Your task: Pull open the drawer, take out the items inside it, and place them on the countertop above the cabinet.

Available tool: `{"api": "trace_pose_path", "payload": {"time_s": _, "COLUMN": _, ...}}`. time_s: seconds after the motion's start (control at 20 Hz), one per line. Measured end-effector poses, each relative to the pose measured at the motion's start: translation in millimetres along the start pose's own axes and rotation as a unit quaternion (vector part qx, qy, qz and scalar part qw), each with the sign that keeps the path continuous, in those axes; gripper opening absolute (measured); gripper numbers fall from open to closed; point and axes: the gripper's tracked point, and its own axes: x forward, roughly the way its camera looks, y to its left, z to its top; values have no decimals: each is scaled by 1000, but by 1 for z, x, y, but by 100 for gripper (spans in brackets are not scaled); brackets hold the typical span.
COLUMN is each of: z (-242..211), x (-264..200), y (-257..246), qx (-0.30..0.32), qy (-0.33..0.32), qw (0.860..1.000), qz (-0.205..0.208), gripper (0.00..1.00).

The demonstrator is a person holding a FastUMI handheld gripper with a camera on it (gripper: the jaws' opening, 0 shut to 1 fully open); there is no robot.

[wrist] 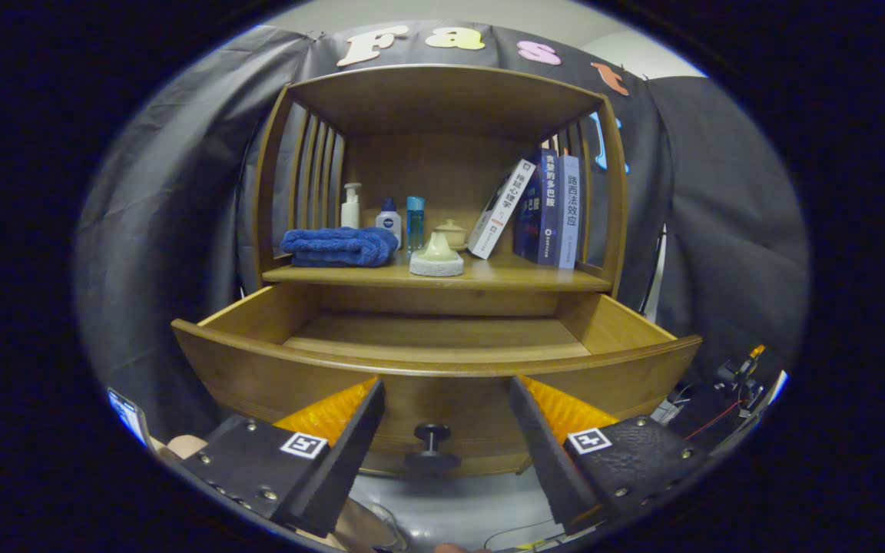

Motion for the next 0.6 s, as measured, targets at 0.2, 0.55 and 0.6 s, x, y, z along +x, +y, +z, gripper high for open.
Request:
{"api": "trace_pose_path", "payload": {"time_s": 0.2, "z": 2, "x": 3, "y": -1, "qx": 0, "qy": -3, "qw": 1000, "qz": 4, "gripper": 98}}
{"api": "trace_pose_path", "payload": {"time_s": 0.55, "z": 9, "x": 21, "y": 1, "qx": 2, "qy": -11, "qw": 1000, "qz": 6, "gripper": 98}}
{"api": "trace_pose_path", "payload": {"time_s": 0.6, "z": 12, "x": 24, "y": 1, "qx": 2, "qy": -14, "qw": 1000, "qz": 6, "gripper": 98}}
